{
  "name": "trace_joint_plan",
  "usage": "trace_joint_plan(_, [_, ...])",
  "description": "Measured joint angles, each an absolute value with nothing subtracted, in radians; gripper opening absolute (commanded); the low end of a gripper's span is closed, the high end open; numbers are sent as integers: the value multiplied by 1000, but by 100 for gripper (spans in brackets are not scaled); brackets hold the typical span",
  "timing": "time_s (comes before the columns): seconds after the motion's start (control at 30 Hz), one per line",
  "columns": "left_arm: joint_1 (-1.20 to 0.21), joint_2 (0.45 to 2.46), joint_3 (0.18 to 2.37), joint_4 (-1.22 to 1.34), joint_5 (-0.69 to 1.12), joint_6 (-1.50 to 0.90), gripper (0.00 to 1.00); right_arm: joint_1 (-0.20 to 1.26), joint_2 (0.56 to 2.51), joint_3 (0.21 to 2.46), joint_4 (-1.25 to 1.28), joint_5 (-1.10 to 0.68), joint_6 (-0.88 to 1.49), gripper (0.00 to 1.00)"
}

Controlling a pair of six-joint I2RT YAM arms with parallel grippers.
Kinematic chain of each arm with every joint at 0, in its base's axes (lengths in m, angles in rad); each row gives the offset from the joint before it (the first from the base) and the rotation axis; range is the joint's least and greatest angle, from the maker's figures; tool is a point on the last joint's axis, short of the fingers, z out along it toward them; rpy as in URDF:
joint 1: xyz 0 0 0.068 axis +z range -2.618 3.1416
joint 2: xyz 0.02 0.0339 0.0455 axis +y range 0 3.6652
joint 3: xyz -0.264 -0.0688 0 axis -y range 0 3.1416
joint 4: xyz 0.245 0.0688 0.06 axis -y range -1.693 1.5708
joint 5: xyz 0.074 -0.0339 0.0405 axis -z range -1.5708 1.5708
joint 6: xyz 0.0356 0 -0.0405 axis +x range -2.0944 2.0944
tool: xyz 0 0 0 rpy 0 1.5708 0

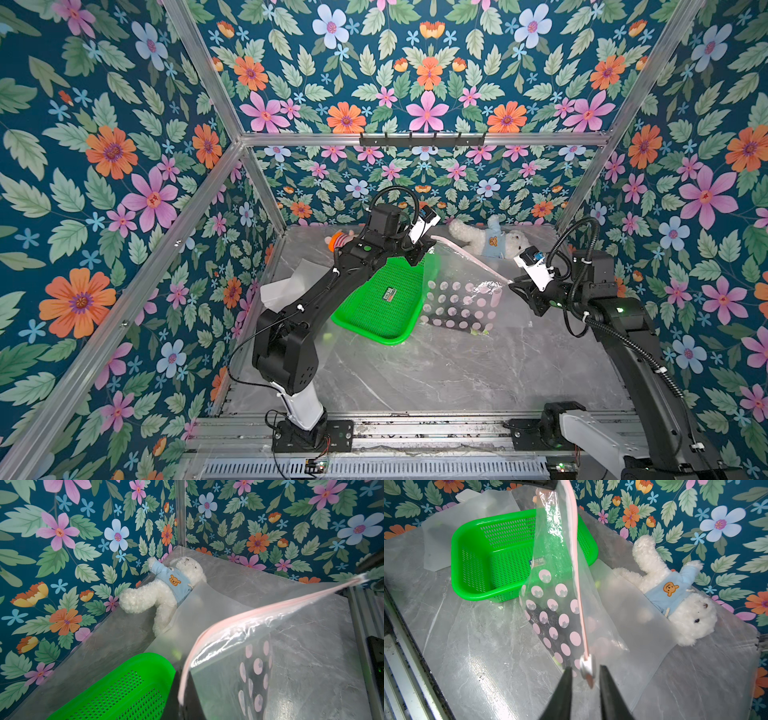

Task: Place the eggplant in a zip-top bag and seal the zipper
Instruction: Zip the zipper on the zipper food storage bag, then place the zipper food storage bag at the center of the board.

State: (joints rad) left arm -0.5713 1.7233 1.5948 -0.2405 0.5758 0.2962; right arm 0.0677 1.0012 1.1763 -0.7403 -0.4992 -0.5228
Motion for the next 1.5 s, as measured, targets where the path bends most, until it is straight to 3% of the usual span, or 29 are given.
trace_joint_plan(0.1, [-617,1731,1623,-291,607,344,0,67,1000,1206,-732,-521,-516,54])
trace_joint_plan(0.27, [-680,1763,1694,-385,653,410,0,73,1019,1235,-704,-566,-529,63])
trace_joint_plan(0.57, [-733,1769,1757,-448,668,448,0,96,1115,1251,-698,-646,-567,68])
trace_joint_plan(0.9, [-743,1772,1763,-446,673,424,0,112,1161,1146,-605,-699,-548,65])
trace_joint_plan(1.03, [-743,1771,1747,-434,702,406,0,116,1172,1106,-572,-693,-537,57])
trace_joint_plan(1.1, [-743,1770,1737,-427,717,394,0,123,1186,1098,-559,-669,-535,49])
trace_joint_plan(1.33, [-743,1769,1723,-385,741,363,0,147,1221,1109,-551,-628,-526,1])
trace_joint_plan(1.4, [-743,1769,1720,-374,736,350,9,149,1221,1116,-554,-627,-514,0])
trace_joint_plan(1.5, [-743,1769,1719,-361,701,342,36,150,1223,1147,-581,-624,-479,0])
